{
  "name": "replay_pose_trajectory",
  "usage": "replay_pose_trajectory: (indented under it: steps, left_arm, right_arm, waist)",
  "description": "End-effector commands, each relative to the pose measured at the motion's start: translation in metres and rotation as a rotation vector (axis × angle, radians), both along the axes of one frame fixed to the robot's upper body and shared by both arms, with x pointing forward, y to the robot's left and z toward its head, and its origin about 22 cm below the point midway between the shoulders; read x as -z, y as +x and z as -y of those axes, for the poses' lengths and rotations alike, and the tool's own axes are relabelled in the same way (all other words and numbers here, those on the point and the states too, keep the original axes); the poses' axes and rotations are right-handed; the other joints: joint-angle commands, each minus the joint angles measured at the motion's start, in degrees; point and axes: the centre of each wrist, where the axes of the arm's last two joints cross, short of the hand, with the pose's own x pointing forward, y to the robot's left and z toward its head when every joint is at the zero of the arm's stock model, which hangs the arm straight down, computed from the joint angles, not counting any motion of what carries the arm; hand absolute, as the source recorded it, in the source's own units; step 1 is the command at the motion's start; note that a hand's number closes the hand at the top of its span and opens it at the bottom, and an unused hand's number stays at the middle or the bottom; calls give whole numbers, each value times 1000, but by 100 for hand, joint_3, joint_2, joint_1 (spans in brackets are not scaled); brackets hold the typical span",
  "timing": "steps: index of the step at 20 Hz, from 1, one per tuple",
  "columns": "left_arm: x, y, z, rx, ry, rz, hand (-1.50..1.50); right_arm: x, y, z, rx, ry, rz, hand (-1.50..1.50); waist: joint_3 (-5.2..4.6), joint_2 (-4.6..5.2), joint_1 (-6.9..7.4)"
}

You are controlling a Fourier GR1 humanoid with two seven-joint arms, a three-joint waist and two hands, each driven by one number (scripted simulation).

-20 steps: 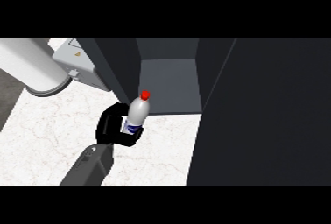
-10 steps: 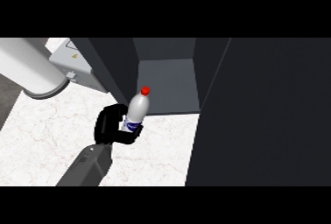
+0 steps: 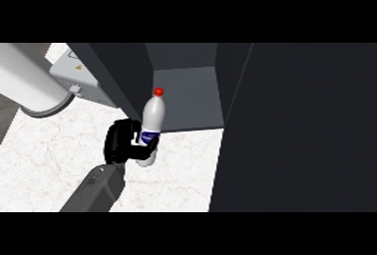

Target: Pick up the bottled water, place it into the cabinet and close the cabinet

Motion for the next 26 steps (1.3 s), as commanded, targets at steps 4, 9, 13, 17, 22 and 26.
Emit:
replay_pose_trajectory:
  steps: [4, 9, 13, 17, 22, 26]
  left_arm:
    - [-84, 58, 98, 141, 20, 152, 150]
    - [-84, 62, 94, 49, 64, 97, 150]
    - [-89, 66, 94, -3, 99, 82, 150]
    - [-74, 58, 90, -50, 158, 43, 150]
    - [-73, 59, 84, -117, 191, 36, 150]
    - [-67, 54, 81, -132, 178, 40, 150]
  right_arm:
    - [-6, -1, 11, -42, 7, 8, -150]
    - [-7, 0, 23, -62, 18, 14, -150]
    - [-7, 7, 27, -75, 24, 10, -150]
    - [-11, 6, 33, -77, 27, 26, -150]
    - [-8, 9, 37, -104, 34, 18, -150]
    - [-9, 12, 41, -116, 36, 20, -150]
  waist:
    - [-61, 33, -357]
    - [-59, 72, -442]
    - [-68, 129, -451]
    - [-75, 146, -507]
    - [-75, 185, -588]
    - [-86, 211, -611]
